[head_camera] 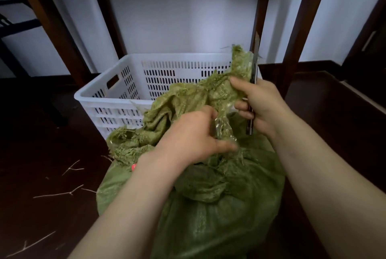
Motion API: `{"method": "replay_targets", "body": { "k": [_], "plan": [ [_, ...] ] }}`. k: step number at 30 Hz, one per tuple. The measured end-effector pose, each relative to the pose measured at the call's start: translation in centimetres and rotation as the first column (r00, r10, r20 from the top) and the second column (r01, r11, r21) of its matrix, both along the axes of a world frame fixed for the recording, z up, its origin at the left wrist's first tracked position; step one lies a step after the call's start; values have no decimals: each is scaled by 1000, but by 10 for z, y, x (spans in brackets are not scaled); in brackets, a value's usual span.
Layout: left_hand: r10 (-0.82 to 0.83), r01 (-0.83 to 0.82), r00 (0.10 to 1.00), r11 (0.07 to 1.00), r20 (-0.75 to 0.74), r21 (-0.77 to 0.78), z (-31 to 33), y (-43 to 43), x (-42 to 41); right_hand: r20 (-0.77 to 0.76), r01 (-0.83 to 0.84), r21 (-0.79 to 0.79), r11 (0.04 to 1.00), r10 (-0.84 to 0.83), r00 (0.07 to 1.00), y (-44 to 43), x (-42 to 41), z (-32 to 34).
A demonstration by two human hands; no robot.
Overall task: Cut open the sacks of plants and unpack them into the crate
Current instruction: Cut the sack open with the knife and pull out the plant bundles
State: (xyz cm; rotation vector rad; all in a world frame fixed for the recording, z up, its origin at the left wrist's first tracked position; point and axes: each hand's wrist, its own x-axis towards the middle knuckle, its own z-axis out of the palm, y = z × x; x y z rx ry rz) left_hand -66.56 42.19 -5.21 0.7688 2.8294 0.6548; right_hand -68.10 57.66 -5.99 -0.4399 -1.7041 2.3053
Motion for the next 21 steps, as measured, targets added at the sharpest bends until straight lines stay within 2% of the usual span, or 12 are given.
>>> {"method": "replay_targets", "body": {
  "k": [1, 4, 7, 9, 15, 21],
  "plan": [
    [10, -10, 1000, 1000, -4, 2, -4, 0, -2, -10, -7, -29, 1000, 6, 1000, 1, 1, 1],
    [113, -108, 994, 974, -13, 198, -10, -4, -10, 70, -53, 6, 999, 52, 996, 7, 7, 2],
    [191, -232, 972, 855, 134, 464, -9, -10, -20, 231, -162, 188, 969, 117, 966, 5, 17, 2],
    [185, -281, 958, 774, 221, 567, -9, -11, -22, 245, -271, 257, 927, 209, 947, -2, 22, 1],
    [56, -365, 898, 649, 437, 668, -12, -12, -15, 163, -175, 338, 925, 125, 979, -11, 15, -7],
    [69, -355, 917, 595, 394, 721, -18, -14, -18, 191, -205, 430, 879, 133, 973, -15, 19, -7]
  ]
}}
